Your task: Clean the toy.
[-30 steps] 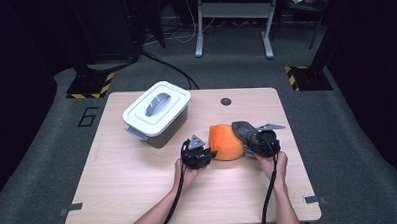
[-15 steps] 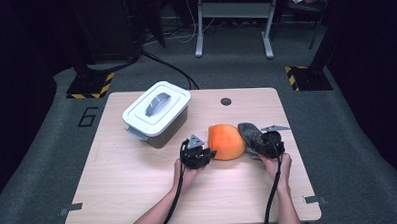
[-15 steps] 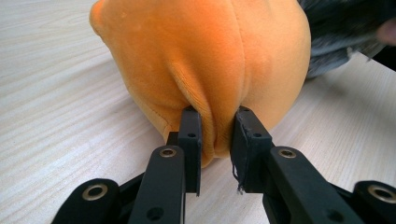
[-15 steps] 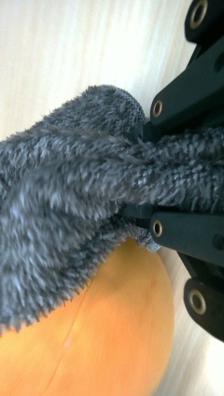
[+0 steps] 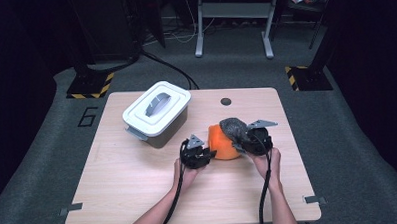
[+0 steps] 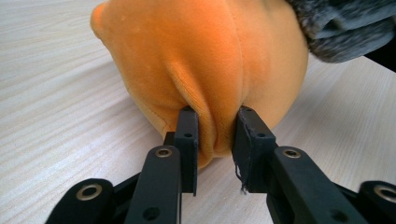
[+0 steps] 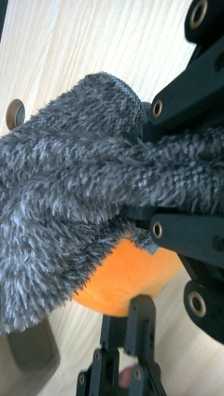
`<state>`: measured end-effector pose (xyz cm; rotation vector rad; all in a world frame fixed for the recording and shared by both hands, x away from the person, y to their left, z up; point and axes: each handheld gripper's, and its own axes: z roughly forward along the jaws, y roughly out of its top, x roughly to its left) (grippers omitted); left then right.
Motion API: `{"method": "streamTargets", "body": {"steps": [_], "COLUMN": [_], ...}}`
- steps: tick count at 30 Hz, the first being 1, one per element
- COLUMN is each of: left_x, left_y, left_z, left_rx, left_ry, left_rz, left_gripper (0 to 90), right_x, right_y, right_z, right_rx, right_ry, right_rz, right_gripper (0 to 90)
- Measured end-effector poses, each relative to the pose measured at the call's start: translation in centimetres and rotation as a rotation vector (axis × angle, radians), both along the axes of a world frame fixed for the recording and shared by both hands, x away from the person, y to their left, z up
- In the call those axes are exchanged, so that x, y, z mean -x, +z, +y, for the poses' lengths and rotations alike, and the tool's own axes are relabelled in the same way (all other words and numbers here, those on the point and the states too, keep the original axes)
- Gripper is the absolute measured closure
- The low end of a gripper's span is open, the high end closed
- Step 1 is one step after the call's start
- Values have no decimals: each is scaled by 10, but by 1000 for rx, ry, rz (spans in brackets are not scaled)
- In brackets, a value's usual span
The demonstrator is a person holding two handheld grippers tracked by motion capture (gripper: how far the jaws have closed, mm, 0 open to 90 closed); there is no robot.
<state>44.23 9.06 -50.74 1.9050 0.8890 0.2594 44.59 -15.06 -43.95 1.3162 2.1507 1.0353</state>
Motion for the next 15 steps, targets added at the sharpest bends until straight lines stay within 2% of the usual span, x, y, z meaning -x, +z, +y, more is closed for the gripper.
{"method": "streamTargets", "body": {"steps": [8, 13, 15], "left_x": [2, 4, 4], "left_y": [0, -2, -3], "left_z": [1, -1, -1], "left_rx": [-38, -97, -97], "left_ry": [-4, 2, 14], "left_rz": [-33, -61, -64], "left_gripper": [526, 451, 443], "right_x": [-6, -10, -12], "right_y": [-2, -3, -3], "right_z": [-1, 0, -1], "right_rx": [17, 15, 20], "right_ry": [-20, -38, -30], "right_rz": [6, 4, -1], "right_gripper": [737, 736, 736]}}
